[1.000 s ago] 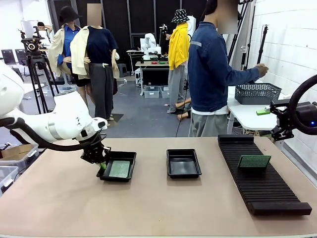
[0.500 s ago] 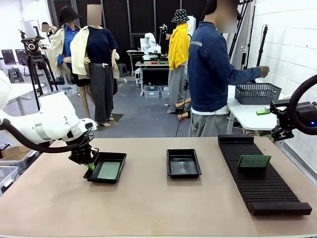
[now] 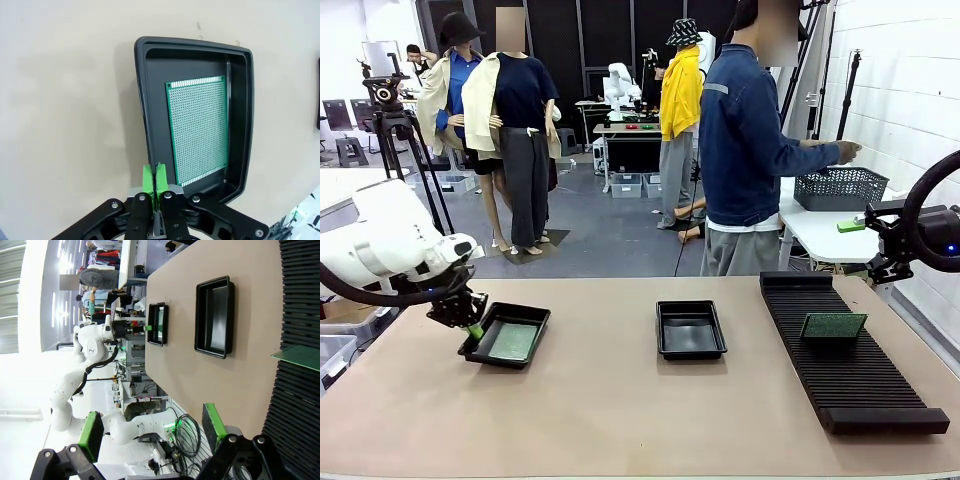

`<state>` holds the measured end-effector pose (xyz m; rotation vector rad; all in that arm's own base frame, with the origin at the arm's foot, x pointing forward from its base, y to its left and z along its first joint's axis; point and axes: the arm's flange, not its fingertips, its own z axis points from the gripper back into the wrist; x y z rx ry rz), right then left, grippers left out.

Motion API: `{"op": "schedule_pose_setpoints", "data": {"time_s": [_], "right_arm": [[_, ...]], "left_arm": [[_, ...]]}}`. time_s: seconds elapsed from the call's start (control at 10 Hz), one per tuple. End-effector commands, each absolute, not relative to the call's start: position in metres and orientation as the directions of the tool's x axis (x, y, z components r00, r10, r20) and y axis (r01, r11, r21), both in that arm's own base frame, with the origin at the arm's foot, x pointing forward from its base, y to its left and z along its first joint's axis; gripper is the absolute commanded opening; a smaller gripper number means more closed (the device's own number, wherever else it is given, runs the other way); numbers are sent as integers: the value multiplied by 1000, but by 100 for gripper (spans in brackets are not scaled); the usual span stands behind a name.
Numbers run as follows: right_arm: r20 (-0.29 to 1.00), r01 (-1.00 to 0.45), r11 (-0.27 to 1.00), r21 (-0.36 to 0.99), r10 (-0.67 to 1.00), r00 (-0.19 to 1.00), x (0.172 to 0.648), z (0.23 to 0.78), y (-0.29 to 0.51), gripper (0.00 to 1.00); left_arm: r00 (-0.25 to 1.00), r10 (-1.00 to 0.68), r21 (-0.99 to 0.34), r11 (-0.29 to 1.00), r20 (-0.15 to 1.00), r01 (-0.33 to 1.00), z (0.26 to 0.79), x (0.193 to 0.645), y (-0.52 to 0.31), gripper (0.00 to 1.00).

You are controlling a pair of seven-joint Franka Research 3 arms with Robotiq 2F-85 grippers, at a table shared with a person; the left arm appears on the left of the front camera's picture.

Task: Inspect and transfer BCBs to ESD trays.
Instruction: Pick up the ESD tray and place it on the left side of the table.

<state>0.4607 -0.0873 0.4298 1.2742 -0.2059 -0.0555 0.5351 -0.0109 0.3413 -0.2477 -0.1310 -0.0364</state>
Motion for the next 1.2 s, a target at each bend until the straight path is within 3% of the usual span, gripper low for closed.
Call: {"op": "schedule_pose_setpoints", "data": {"time_s": [0.0, 1.1], "right_arm": [[115, -64, 295, 953, -160, 980, 461, 430, -86, 100], [115, -64, 295, 953, -160, 980, 461, 430, -86, 100]], "left_arm": [[991, -33, -261, 963, 129, 66, 346, 530, 12, 0], [995, -6, -239, 971, 95, 29, 335, 542, 149, 0]]}}
